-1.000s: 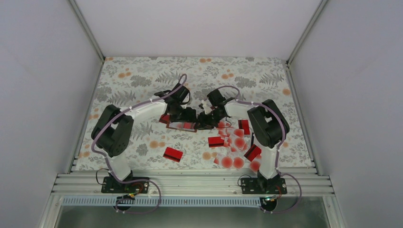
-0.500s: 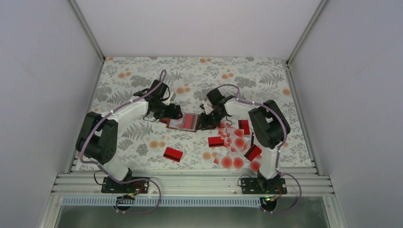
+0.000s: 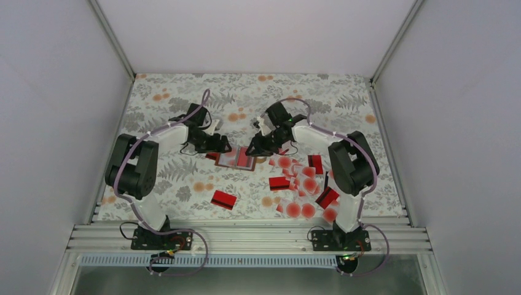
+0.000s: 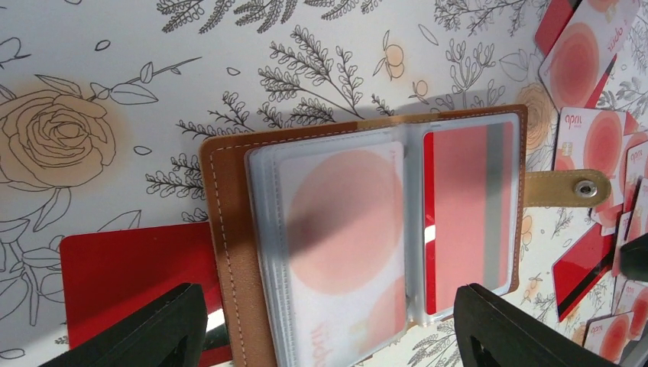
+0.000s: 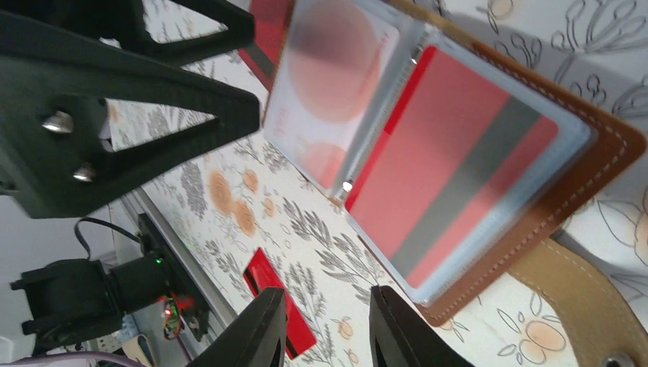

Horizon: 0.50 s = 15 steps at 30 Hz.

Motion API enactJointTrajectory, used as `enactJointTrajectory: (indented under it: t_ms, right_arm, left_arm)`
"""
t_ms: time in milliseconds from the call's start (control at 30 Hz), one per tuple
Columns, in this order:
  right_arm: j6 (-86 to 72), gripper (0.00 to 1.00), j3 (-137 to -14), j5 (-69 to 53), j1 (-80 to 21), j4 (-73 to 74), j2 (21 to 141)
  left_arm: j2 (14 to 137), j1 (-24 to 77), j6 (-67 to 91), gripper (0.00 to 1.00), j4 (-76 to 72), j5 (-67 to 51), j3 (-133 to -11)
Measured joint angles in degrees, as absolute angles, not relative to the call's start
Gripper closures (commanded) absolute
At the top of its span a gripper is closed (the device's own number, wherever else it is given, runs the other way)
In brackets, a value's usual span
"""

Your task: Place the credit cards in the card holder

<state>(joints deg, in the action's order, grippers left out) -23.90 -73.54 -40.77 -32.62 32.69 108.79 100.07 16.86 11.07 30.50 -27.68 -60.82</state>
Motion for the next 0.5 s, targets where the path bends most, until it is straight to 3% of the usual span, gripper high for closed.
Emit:
enactJointTrajectory:
  t_ms: [500]
  right_arm:
    - [-28.0, 0.73, -76.5, -36.5, -32.6, 32.0, 115.4]
  left_arm:
    - [103.8, 15.2, 8.1, 0.2, 29.6, -33.0, -60.4]
